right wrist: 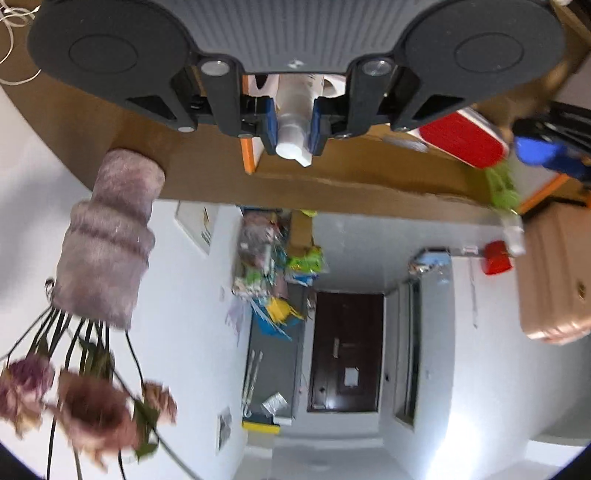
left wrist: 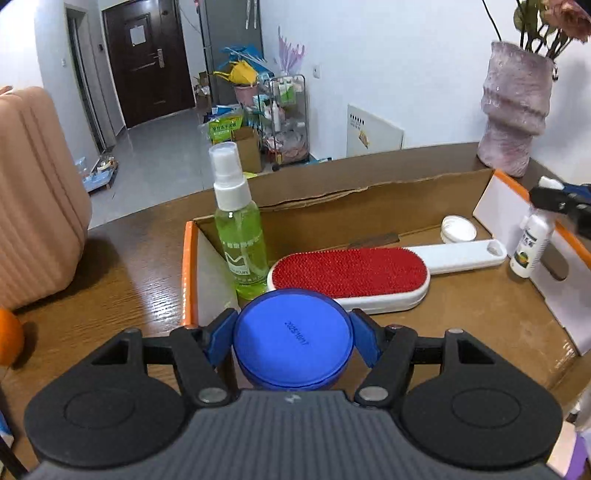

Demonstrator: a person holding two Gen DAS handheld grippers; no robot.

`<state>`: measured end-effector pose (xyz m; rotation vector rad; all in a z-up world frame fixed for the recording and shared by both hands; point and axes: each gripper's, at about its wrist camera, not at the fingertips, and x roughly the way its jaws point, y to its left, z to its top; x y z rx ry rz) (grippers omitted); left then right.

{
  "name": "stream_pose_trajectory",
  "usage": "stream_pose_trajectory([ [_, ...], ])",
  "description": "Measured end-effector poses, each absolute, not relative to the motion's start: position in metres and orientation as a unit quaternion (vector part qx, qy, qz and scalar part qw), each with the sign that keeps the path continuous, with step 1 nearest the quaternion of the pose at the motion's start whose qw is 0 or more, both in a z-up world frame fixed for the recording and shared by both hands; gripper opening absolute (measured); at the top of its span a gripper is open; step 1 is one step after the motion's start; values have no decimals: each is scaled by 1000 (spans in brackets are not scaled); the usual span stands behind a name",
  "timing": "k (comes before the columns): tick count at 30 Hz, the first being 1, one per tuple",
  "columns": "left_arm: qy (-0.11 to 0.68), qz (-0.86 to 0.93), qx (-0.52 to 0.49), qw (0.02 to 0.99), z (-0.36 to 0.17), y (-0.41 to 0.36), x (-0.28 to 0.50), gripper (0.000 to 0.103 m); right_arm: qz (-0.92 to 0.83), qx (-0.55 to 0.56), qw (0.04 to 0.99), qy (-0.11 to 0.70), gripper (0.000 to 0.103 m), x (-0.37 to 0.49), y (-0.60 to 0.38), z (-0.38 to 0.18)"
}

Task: Organize rigid objects
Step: 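Lower the white bottle into the box with the right tool while the left tool carries the blue lid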

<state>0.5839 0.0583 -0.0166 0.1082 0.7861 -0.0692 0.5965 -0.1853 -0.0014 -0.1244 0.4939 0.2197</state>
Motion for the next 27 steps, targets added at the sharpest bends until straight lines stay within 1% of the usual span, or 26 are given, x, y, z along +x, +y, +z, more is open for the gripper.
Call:
stream_pose_trajectory([
  [3, 389, -41, 50, 919, -15, 59, 587, 70, 107, -67, 961, 245, 18, 600, -185, -16],
  [5, 391, -41, 53, 918, -17, 60, 583, 71, 111, -64, 962, 241, 18, 596, -185, -14],
  [7, 391, -46, 55, 917, -16, 60, 582, 75, 115, -64, 962, 239, 23, 594, -186, -9],
  [12, 390, -44, 39, 919, -5, 63, 568, 77, 108, -55, 966, 228, 25, 571, -195, 24],
  [14, 374, -44, 37, 926, 13, 66, 550, 79, 111, -46, 969, 216, 33, 554, -204, 45],
  [15, 366, -43, 34, 929, 22, 66, 540, 82, 112, -43, 971, 207, 43, 542, -208, 56],
  [16, 357, -41, 29, 933, 32, 68, 529, 83, 112, -42, 973, 199, 51, 531, -212, 66],
  [20, 313, -34, -2, 949, 69, 73, 472, 86, 115, -45, 975, 186, 52, 483, -226, 99],
  [21, 303, -31, -11, 952, 76, 74, 455, 88, 119, -45, 974, 187, 54, 473, -229, 103],
  [23, 283, -25, -19, 959, 86, 72, 423, 93, 129, -42, 973, 188, 61, 445, -235, 110],
  [25, 258, -23, -20, 966, 91, 70, 387, 96, 146, -37, 971, 186, 72, 412, -240, 111],
  [27, 242, -25, -21, 970, 91, 69, 352, 97, 161, -34, 968, 189, 74, 383, -242, 108],
])
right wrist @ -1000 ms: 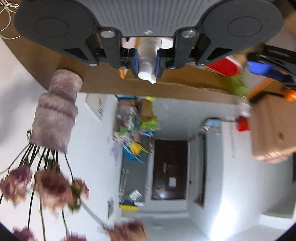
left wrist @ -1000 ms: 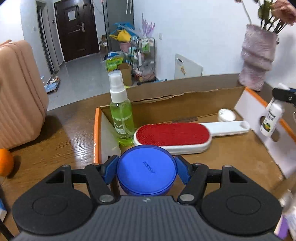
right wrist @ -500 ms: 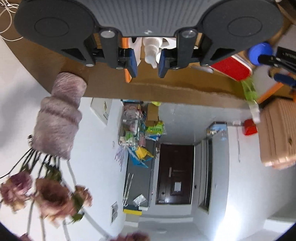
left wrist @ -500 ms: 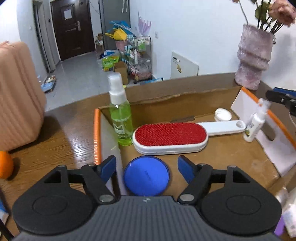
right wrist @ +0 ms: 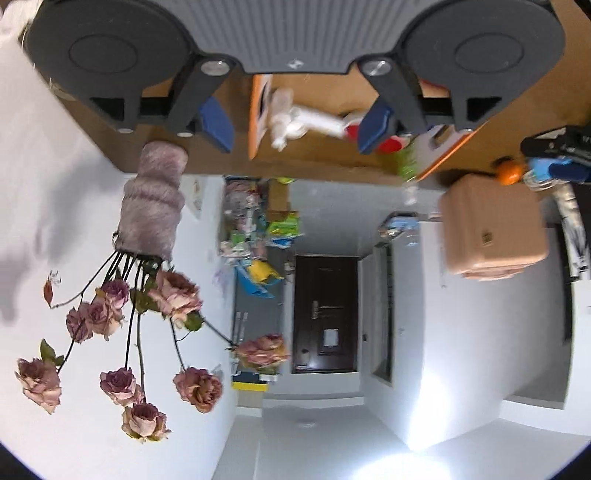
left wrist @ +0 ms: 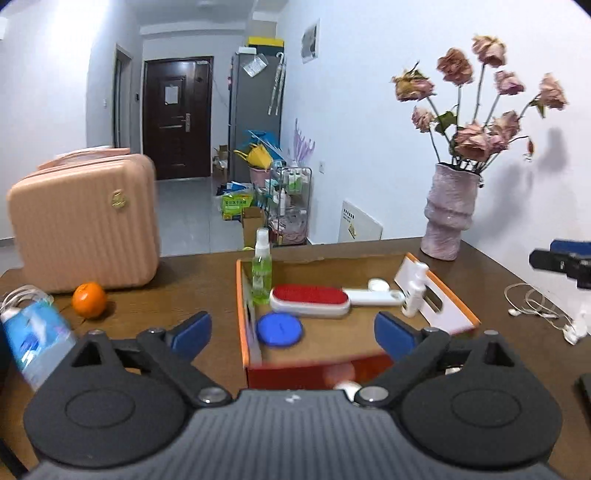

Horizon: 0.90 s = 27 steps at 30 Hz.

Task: Organize rigid objects

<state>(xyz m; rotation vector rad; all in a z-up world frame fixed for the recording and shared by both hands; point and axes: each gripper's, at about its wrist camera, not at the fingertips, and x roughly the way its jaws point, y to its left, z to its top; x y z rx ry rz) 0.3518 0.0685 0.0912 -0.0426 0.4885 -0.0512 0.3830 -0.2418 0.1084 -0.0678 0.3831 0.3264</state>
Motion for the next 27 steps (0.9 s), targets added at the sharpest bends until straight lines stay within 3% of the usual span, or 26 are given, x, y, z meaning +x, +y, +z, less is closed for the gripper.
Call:
stream_pose_trajectory([
  [7, 211, -12, -25, 977, 67, 54, 235, 102, 175, -18, 968, 181, 84, 272, -245, 71],
  [16, 182, -37, -33, 982, 30, 23, 123, 103, 206, 30, 953, 222, 86, 162, -255, 24],
  [27, 213, -44, -24, 976, 4, 9, 136, 103, 190, -10, 935, 299, 85, 200, -251, -18],
])
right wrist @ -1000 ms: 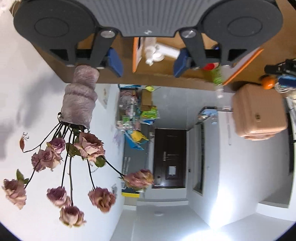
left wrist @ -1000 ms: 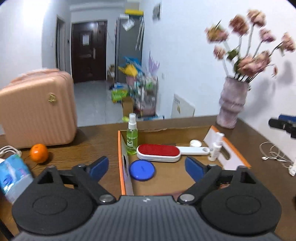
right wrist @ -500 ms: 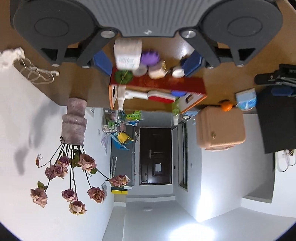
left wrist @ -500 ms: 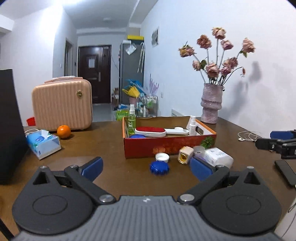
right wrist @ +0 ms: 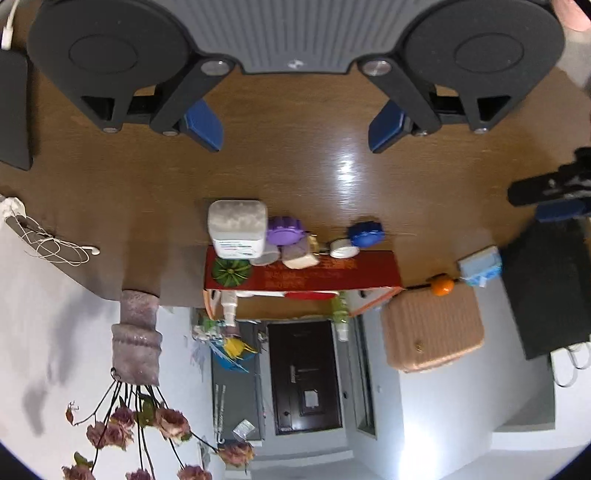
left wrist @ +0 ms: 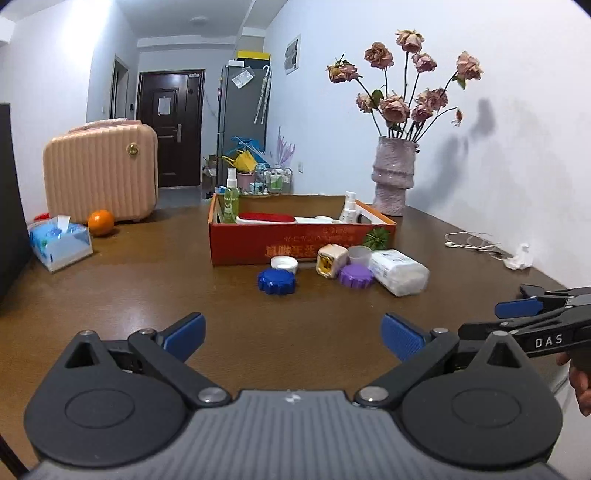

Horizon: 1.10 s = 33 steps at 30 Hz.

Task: Organize rigid objects

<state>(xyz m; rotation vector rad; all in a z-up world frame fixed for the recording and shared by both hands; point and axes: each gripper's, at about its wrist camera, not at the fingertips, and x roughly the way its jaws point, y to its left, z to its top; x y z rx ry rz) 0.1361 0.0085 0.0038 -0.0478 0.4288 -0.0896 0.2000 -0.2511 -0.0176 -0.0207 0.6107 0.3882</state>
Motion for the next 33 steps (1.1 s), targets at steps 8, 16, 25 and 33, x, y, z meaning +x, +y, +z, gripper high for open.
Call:
stream_pose_trajectory([
  [8, 206, -81, 6, 975, 8, -17, 245, 102, 154, 5, 944, 292, 84, 307, -250, -25],
  [16, 255, -101, 40, 961, -21, -46, 344, 99, 157, -12, 938, 308, 65, 375, -246, -47],
  [25, 271, -98, 14, 957, -29, -41, 335, 97, 195, -38, 930, 308, 64, 336, -267, -52],
  [33, 275, -93, -36, 956, -14, -22, 264, 99, 404, -121, 865, 271, 65, 249, -195, -54],
])
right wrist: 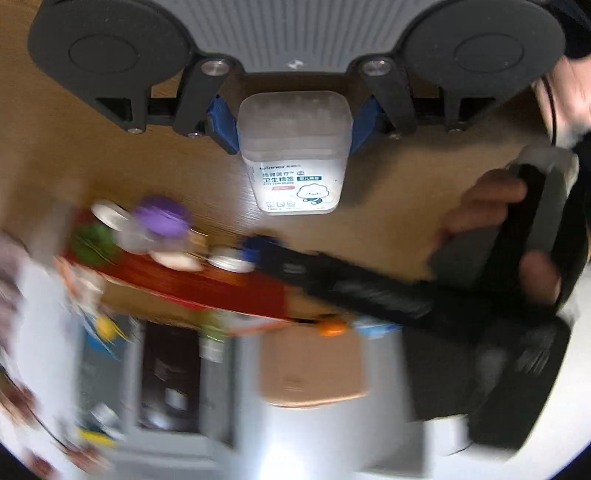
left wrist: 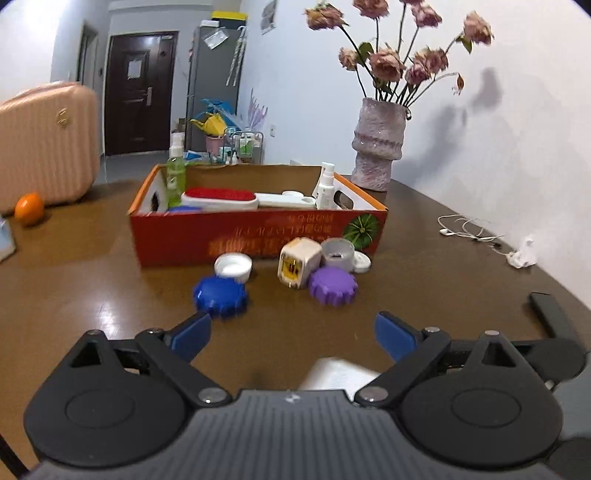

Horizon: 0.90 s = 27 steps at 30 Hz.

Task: Organize rigid objects
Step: 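Grasp the white wipes tub with the right tool and pass it to the left tool, then carry the white wipes tub into the box with the left tool and release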

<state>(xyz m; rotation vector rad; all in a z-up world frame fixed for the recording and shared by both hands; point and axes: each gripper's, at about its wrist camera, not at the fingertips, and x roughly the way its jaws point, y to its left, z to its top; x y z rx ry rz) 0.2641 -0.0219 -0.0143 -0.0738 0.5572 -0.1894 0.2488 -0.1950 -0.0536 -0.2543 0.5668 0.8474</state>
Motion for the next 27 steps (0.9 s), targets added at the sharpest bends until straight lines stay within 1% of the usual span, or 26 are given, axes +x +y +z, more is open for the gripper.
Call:
stream_pose_trajectory([
  [2, 276, -96, -47, 955, -15, -17, 244, 99, 416, -140, 861, 259, 64, 236, -181, -54],
  [4, 293, -101, -58, 949, -19, -13, 228, 97, 388, -133, 874, 260, 67, 230, -181, -52],
  [5, 299, -104, -65, 946, -22, -12, 223, 96, 371, -126, 881, 264, 66, 229, -185, -51],
  [6, 304, -111, -76, 943, -25, -10, 218, 87, 351, -117, 889, 270, 66, 229, -191, -51],
  [7, 309, -114, -89, 940, -28, -10, 215, 74, 321, -100, 900, 278, 66, 230, -197, -49],
  [8, 315, -118, -104, 936, -30, -10, 214, 71, 297, -87, 909, 281, 66, 230, -205, -49],
  [9, 320, -129, -116, 931, -32, -12, 213, 72, 279, -76, 914, 285, 65, 231, -210, -49],
  [10, 320, -138, -125, 929, -33, -13, 211, 72, 265, -62, 917, 291, 61, 230, -216, -48],
  [14, 322, -134, -135, 927, -33, -16, 209, 70, 257, 13, 919, 298, 51, 228, -239, -41],
  [15, 321, -132, -143, 927, -32, -13, 209, 69, 252, 17, 921, 296, 45, 226, -242, -38],
  [17, 316, -129, -159, 926, -31, -8, 208, 62, 248, 26, 922, 296, 42, 227, -241, -35],
  [19, 315, -127, -174, 924, -30, -1, 210, 51, 255, 52, 917, 302, 41, 234, -241, -32],
  [20, 317, -129, -180, 922, -31, 2, 213, 50, 263, 68, 913, 304, 40, 240, -240, -32],
  [21, 320, -131, -187, 920, -32, 4, 216, 48, 265, 80, 912, 302, 40, 246, -237, -33],
  [24, 339, -142, -210, 906, -40, 11, 225, 49, 257, 85, 912, 308, 39, 256, -228, -37],
  [26, 356, -155, -226, 893, -46, 14, 232, 54, 248, 91, 908, 326, 38, 262, -226, -43],
  [27, 365, -157, -233, 888, -50, 14, 236, 52, 257, 106, 903, 327, 31, 261, -228, -44],
])
